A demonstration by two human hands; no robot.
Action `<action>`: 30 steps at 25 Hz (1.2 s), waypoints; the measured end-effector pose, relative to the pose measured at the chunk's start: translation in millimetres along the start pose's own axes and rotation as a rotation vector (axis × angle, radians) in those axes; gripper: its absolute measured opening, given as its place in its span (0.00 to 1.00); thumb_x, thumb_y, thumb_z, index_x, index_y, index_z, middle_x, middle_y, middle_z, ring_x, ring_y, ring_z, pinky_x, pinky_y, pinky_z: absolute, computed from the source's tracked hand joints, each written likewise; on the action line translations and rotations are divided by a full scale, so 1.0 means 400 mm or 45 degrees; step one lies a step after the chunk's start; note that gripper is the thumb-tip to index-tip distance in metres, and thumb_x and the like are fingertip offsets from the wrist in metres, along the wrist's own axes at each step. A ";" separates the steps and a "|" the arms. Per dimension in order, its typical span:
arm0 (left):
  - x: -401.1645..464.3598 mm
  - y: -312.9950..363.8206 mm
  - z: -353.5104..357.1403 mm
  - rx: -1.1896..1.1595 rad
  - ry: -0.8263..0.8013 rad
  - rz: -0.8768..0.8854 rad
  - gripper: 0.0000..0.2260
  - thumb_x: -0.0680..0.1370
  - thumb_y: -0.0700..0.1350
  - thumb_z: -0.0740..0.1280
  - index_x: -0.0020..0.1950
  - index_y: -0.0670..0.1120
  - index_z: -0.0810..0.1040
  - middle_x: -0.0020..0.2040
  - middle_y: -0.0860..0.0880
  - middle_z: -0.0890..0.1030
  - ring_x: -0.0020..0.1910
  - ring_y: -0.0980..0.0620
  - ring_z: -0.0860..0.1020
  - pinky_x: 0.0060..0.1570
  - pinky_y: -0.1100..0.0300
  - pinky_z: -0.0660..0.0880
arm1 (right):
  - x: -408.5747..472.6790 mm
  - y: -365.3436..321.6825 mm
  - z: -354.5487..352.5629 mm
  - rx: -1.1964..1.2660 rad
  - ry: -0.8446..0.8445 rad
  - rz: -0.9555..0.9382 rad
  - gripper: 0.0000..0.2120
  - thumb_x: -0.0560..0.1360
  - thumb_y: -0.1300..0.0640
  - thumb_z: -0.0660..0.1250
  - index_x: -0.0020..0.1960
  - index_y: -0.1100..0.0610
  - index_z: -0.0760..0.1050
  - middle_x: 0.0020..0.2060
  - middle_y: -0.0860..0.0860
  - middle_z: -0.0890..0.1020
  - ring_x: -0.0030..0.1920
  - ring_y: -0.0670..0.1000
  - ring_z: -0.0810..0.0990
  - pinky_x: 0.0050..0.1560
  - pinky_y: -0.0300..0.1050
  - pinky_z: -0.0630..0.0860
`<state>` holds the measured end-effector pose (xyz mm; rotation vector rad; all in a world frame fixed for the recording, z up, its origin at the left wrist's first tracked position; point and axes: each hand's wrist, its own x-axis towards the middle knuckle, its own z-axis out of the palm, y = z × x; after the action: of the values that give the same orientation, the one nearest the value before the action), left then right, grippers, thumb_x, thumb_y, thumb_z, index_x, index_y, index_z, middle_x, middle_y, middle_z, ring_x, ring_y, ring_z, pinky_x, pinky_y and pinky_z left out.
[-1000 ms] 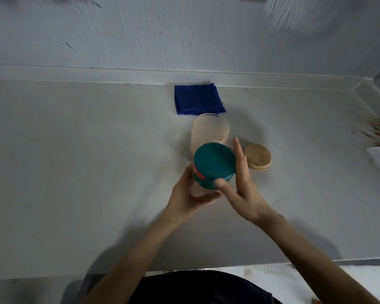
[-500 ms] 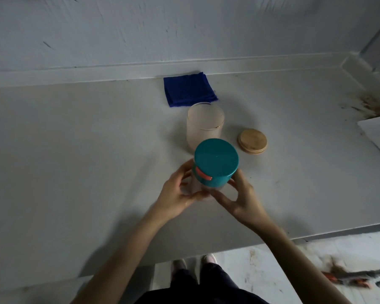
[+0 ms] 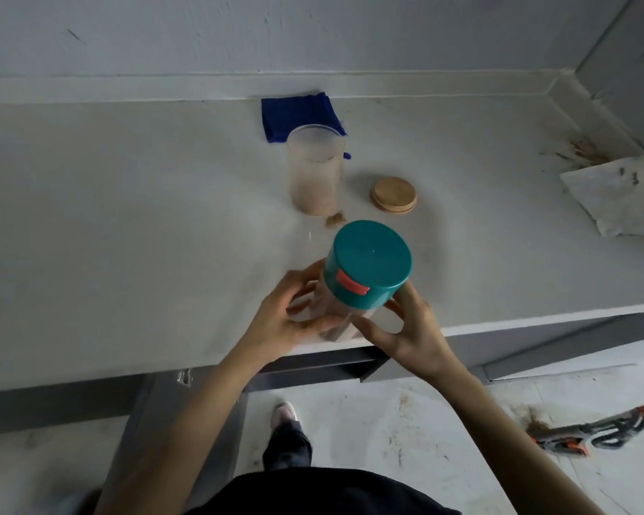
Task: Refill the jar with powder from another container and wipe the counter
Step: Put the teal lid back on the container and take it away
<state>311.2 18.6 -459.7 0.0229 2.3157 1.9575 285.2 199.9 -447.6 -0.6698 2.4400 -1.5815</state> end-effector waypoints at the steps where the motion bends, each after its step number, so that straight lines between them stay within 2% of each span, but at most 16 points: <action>1: -0.029 0.001 0.020 -0.031 -0.015 -0.018 0.26 0.64 0.41 0.74 0.54 0.63 0.68 0.56 0.55 0.75 0.56 0.60 0.75 0.55 0.64 0.75 | -0.033 -0.001 -0.010 -0.004 -0.010 0.001 0.29 0.65 0.46 0.67 0.61 0.56 0.64 0.55 0.45 0.75 0.55 0.43 0.76 0.58 0.32 0.71; 3: -0.092 -0.013 0.068 -0.040 -0.006 -0.024 0.25 0.62 0.44 0.73 0.54 0.61 0.68 0.56 0.54 0.75 0.55 0.62 0.76 0.51 0.68 0.75 | -0.103 0.004 -0.023 0.003 -0.054 0.032 0.26 0.65 0.51 0.70 0.60 0.55 0.65 0.52 0.43 0.76 0.52 0.40 0.76 0.54 0.31 0.73; 5: -0.150 -0.028 0.113 -0.094 0.044 -0.069 0.27 0.64 0.39 0.73 0.55 0.60 0.67 0.56 0.54 0.75 0.53 0.62 0.77 0.48 0.70 0.75 | -0.162 0.013 -0.026 0.005 -0.112 0.074 0.25 0.65 0.56 0.71 0.59 0.53 0.64 0.50 0.40 0.75 0.50 0.36 0.76 0.50 0.27 0.72; 7: -0.207 -0.048 0.152 -0.095 0.080 -0.105 0.30 0.64 0.34 0.73 0.55 0.61 0.66 0.54 0.57 0.76 0.50 0.65 0.78 0.46 0.72 0.74 | -0.216 0.027 -0.021 -0.027 -0.190 0.132 0.28 0.65 0.56 0.73 0.59 0.51 0.63 0.50 0.38 0.74 0.50 0.35 0.75 0.49 0.25 0.71; 9: -0.257 -0.080 0.184 -0.012 0.082 -0.144 0.31 0.64 0.38 0.74 0.56 0.62 0.64 0.53 0.60 0.75 0.51 0.68 0.76 0.47 0.74 0.73 | -0.266 0.045 -0.006 -0.063 -0.233 0.217 0.30 0.64 0.54 0.75 0.61 0.50 0.63 0.50 0.37 0.74 0.51 0.39 0.75 0.49 0.25 0.71; 10: -0.278 -0.096 0.197 0.017 0.070 -0.176 0.31 0.62 0.43 0.75 0.56 0.63 0.64 0.54 0.61 0.74 0.52 0.68 0.76 0.48 0.74 0.73 | -0.290 0.059 0.004 -0.090 -0.239 0.260 0.32 0.63 0.52 0.75 0.62 0.51 0.63 0.51 0.38 0.74 0.51 0.41 0.75 0.50 0.27 0.72; 12: -0.300 -0.134 0.211 0.040 0.046 -0.253 0.31 0.59 0.50 0.75 0.56 0.63 0.64 0.54 0.64 0.73 0.54 0.66 0.74 0.53 0.71 0.72 | -0.319 0.092 0.029 -0.148 -0.279 0.332 0.37 0.62 0.50 0.75 0.66 0.51 0.60 0.56 0.44 0.76 0.55 0.46 0.75 0.54 0.39 0.75; 14: -0.307 -0.182 0.215 0.057 0.032 -0.316 0.30 0.60 0.50 0.75 0.55 0.63 0.64 0.54 0.66 0.72 0.55 0.63 0.74 0.57 0.69 0.69 | -0.327 0.131 0.060 -0.209 -0.322 0.377 0.39 0.62 0.49 0.75 0.67 0.52 0.59 0.59 0.49 0.76 0.57 0.50 0.74 0.56 0.45 0.74; 17: -0.295 -0.270 0.208 0.150 0.017 -0.311 0.30 0.63 0.45 0.76 0.55 0.63 0.63 0.52 0.67 0.71 0.53 0.66 0.72 0.57 0.71 0.66 | -0.313 0.199 0.110 -0.228 -0.354 0.441 0.39 0.64 0.52 0.75 0.68 0.53 0.57 0.62 0.50 0.73 0.58 0.48 0.72 0.55 0.40 0.70; 19: -0.276 -0.342 0.195 0.180 0.026 -0.307 0.31 0.64 0.45 0.76 0.56 0.65 0.61 0.53 0.67 0.71 0.54 0.68 0.71 0.57 0.69 0.67 | -0.292 0.254 0.154 -0.221 -0.369 0.473 0.39 0.64 0.54 0.75 0.68 0.53 0.57 0.63 0.51 0.73 0.59 0.47 0.71 0.56 0.38 0.69; 22: -0.247 -0.459 0.169 0.218 0.066 -0.311 0.33 0.64 0.47 0.75 0.57 0.67 0.58 0.54 0.68 0.69 0.55 0.66 0.71 0.56 0.68 0.68 | -0.257 0.345 0.232 -0.226 -0.332 0.436 0.39 0.64 0.55 0.75 0.68 0.55 0.59 0.64 0.52 0.68 0.61 0.49 0.70 0.60 0.40 0.71; 26: -0.198 -0.606 0.127 0.275 0.130 -0.302 0.31 0.65 0.43 0.74 0.61 0.56 0.61 0.54 0.60 0.73 0.54 0.59 0.74 0.54 0.68 0.71 | -0.193 0.456 0.337 -0.243 -0.335 0.385 0.39 0.64 0.55 0.75 0.69 0.54 0.59 0.67 0.52 0.61 0.64 0.50 0.67 0.63 0.45 0.71; 28: -0.158 -0.669 0.099 0.332 0.132 -0.276 0.31 0.66 0.42 0.74 0.64 0.50 0.62 0.53 0.58 0.73 0.51 0.60 0.74 0.50 0.75 0.71 | -0.148 0.515 0.383 -0.234 -0.316 0.360 0.38 0.63 0.55 0.75 0.68 0.55 0.60 0.65 0.52 0.63 0.62 0.50 0.69 0.63 0.46 0.72; 29: -0.138 -0.688 0.087 0.351 0.126 -0.268 0.31 0.66 0.42 0.74 0.65 0.47 0.62 0.53 0.58 0.73 0.51 0.61 0.74 0.49 0.77 0.71 | -0.126 0.540 0.398 -0.235 -0.309 0.337 0.38 0.63 0.54 0.76 0.68 0.56 0.61 0.63 0.53 0.66 0.60 0.49 0.70 0.62 0.43 0.72; 30: -0.116 -0.720 0.073 0.366 0.126 -0.263 0.31 0.66 0.43 0.74 0.65 0.46 0.63 0.53 0.58 0.73 0.52 0.60 0.75 0.50 0.74 0.72 | -0.104 0.573 0.419 -0.245 -0.303 0.316 0.38 0.63 0.54 0.76 0.68 0.56 0.62 0.62 0.53 0.68 0.59 0.48 0.71 0.60 0.39 0.72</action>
<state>377.0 -5.4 -744.3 -0.2828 2.5260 1.5531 318.6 158.2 -729.7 -0.5236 2.4041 -1.1192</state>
